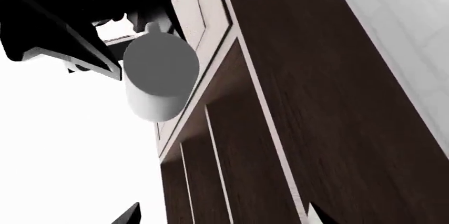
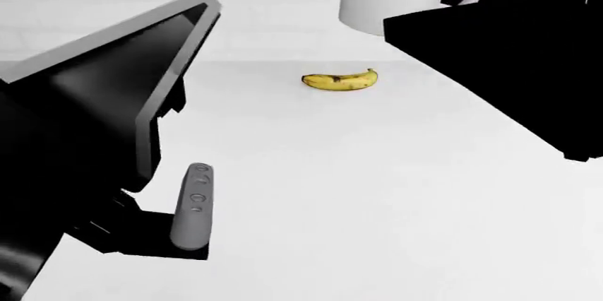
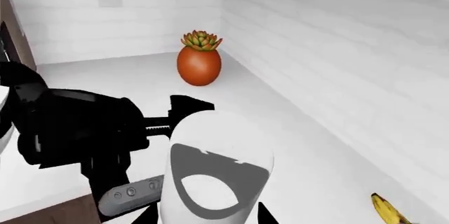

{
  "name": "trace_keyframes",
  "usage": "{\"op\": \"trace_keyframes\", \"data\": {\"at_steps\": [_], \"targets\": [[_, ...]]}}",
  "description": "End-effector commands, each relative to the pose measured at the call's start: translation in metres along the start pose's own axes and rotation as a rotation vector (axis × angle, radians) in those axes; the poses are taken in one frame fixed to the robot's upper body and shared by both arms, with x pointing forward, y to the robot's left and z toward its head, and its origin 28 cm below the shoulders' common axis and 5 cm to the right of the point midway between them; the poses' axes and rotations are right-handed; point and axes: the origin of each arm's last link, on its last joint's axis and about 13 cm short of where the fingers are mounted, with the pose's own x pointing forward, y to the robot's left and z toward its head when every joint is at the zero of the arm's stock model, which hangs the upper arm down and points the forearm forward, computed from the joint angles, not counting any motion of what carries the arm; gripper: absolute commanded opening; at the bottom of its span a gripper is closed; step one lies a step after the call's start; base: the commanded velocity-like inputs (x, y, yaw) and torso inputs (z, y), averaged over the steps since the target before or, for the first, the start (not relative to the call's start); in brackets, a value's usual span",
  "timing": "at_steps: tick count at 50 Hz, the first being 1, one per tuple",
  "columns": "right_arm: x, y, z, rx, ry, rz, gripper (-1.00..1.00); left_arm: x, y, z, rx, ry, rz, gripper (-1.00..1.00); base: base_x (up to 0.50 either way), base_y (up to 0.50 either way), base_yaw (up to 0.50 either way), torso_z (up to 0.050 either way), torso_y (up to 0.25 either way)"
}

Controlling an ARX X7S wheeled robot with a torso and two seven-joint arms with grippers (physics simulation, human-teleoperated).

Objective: A wet mug is on the counter and needs to be dried. Pick it up and place it upside down in the open cabinet.

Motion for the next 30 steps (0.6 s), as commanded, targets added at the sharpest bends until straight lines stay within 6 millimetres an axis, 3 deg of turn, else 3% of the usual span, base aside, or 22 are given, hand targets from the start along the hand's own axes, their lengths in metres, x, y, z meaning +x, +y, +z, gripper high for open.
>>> {"op": "trace_keyframes", "data": {"at_steps": [1,8,30], "targets": [[0.002,0.020,0.003,-0.021,-0.124,-0.232,-1.00,-0.003,-0.020,0.010,-0.048,0.075,-0.098,1.00,0.00,0.00,0.00,0.000,0.000],[0.003,0.044,-0.003,-0.026,-0.138,-0.277,-1.00,-0.004,-0.026,0.012,-0.101,0.093,-0.130,1.00,0.00,0.00,0.00,0.000,0.000],[0.012,0.075,0.045,-0.075,-0.216,-0.407,-1.00,-0.002,-0.028,0.019,-0.099,0.091,-0.144,1.00,0.00,0.00,0.00,0.000,0.000]]}}
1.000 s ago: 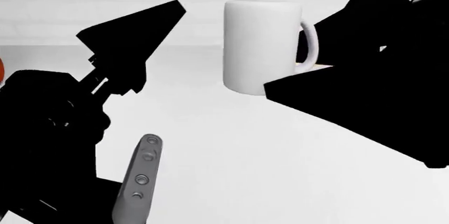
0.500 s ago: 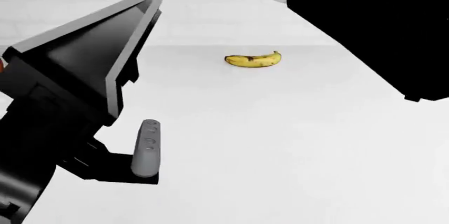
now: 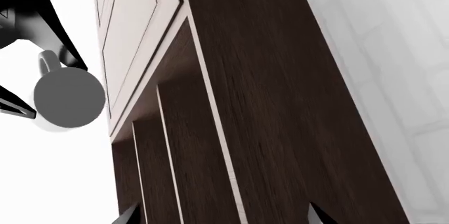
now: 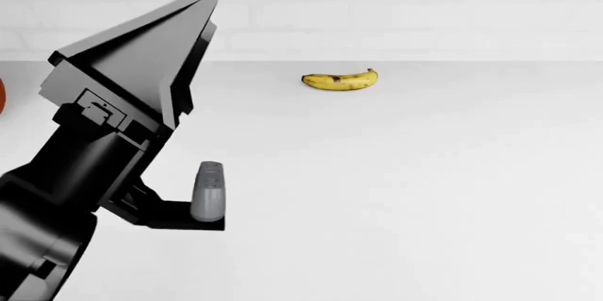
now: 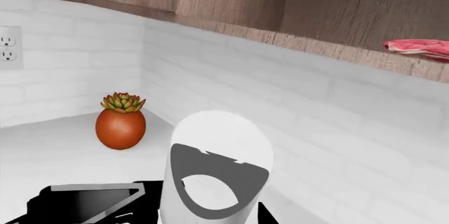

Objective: A wet mug is on the counter and needs to be dried. Pick it up and place it upside down in the open cabinet.

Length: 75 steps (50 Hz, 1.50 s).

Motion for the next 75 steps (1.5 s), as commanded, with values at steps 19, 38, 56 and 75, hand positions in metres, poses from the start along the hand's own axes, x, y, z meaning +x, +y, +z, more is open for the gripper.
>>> {"op": "trace_keyframes", "data": {"at_steps": [19,38,56,75], "targets": [[0.069,-0.004,0.068,-0.064,0.078,-0.179,-1.00,0.002,-0.007,0.009,-0.022,-0.005,-0.010,1.00,0.00,0.00,0.00,0.000,0.000],[0.098,-0.021,0.106,-0.052,0.022,-0.198,-1.00,-0.001,-0.009,0.014,-0.035,-0.018,-0.007,1.00,0.00,0.00,0.00,0.001,0.000],[0.126,-0.044,0.112,0.038,0.009,-0.345,-1.00,0.002,-0.011,0.018,-0.042,-0.019,0.004,1.00,0.00,0.00,0.00,0.000,0.001],[0.152,-0.063,0.102,0.024,0.033,-0.456,-1.00,0.000,-0.009,0.021,-0.060,-0.022,0.023,1.00,0.00,0.00,0.00,0.000,0.000]]}}
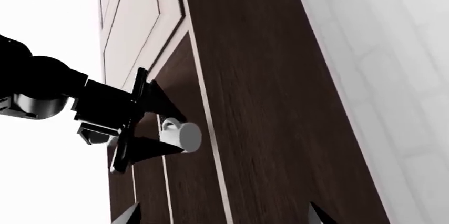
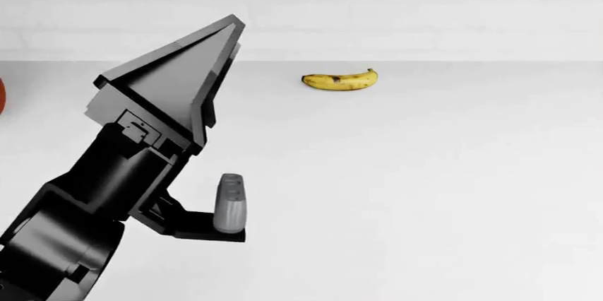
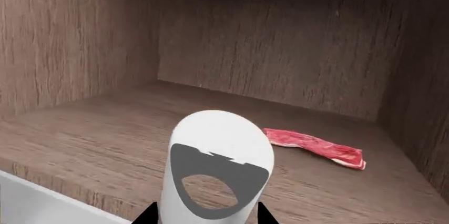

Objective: A wet mug is on the counter and needs to be dried. Pick it up and place it upside down in the open cabinet.

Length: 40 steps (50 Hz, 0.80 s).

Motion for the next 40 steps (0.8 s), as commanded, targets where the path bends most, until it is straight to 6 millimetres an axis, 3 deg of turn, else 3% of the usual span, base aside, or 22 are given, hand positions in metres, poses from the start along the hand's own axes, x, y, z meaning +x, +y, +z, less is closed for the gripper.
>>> {"op": "trace_keyframes", "data": {"at_steps": [1,22,40], "targets": [[0.016,-0.004,-0.005,-0.008,0.015,-0.067,-1.00,-0.002,0.001,0.003,-0.012,-0.005,0.011,1.00,0.00,0.00,0.00,0.000,0.000],[0.042,-0.012,-0.022,-0.008,0.052,-0.137,-1.00,-0.007,-0.005,0.006,-0.019,0.005,0.003,1.00,0.00,0.00,0.00,0.000,0.000],[0.051,-0.012,-0.034,-0.061,0.125,-0.141,-1.00,-0.008,-0.009,0.010,-0.030,0.007,-0.001,1.00,0.00,0.00,0.00,0.000,0.000]]}}
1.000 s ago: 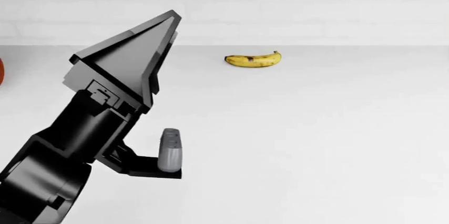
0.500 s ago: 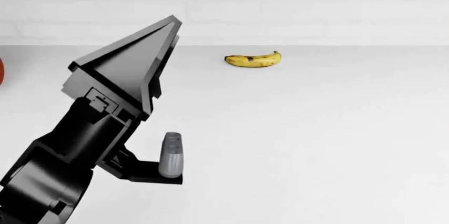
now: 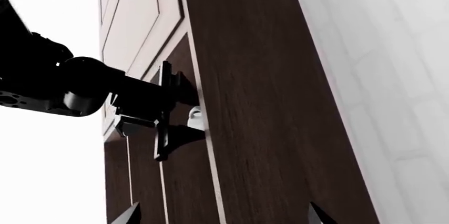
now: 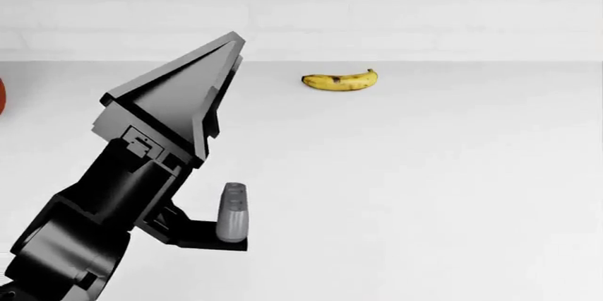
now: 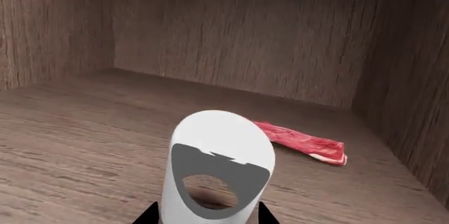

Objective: A wet mug is on the counter and needs to be dried. Pick it up and place it upside down in the open cabinet.

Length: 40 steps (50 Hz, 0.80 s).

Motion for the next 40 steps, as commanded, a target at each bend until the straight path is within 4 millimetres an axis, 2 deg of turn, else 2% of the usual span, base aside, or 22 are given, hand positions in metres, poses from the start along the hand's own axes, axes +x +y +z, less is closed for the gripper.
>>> {"op": "trace_keyframes", "data": {"at_steps": [1,25,40], "targets": [[0.009,-0.002,-0.014,-0.049,0.093,-0.033,1.00,-0.001,-0.002,0.002,-0.006,0.002,-0.001,1.00,0.02,0.00,0.00,0.000,0.000],[-0.001,-0.004,-0.005,-0.035,0.074,0.013,1.00,-0.002,-0.004,0.004,-0.013,0.007,0.006,1.00,0.00,0.00,0.00,0.000,0.000],[-0.055,-0.011,0.020,0.011,-0.004,0.157,1.00,0.000,0.001,0.001,-0.043,0.045,0.011,1.00,0.00,0.00,0.00,0.000,0.000]]}}
